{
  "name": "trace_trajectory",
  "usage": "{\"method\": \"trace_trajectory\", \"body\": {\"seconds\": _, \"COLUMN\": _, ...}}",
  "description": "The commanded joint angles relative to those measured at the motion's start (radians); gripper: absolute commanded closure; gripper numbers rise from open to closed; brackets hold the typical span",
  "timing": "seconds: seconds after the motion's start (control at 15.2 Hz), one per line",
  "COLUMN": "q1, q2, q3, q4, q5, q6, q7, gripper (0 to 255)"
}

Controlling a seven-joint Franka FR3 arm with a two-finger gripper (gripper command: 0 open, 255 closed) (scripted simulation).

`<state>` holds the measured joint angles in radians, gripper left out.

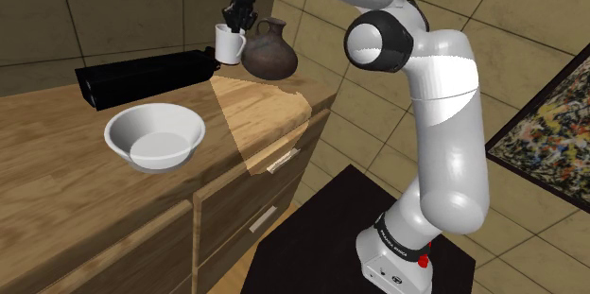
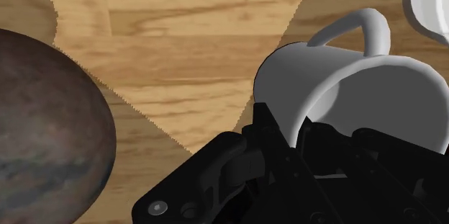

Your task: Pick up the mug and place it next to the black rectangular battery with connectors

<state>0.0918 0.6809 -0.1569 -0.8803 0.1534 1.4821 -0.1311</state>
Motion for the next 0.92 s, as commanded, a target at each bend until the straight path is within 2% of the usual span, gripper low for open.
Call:
{"method": "trace_trajectory", "body": {"seconds": 0.0, "q1": 0.005, "q2": -0.013, "q3": -0.001, "q4": -0.049, "q5": -0.001, "q6": 0.037, "q7": -0.002, "gripper": 255}}
{"method": "trace_trajectory", "body": {"seconds": 0.86, "q1": 0.023, "q2": -0.046, "q3": -0.002, "q4": -0.281, "q5": -0.002, "q6": 0.234, "q7": -0.018, "gripper": 255}}
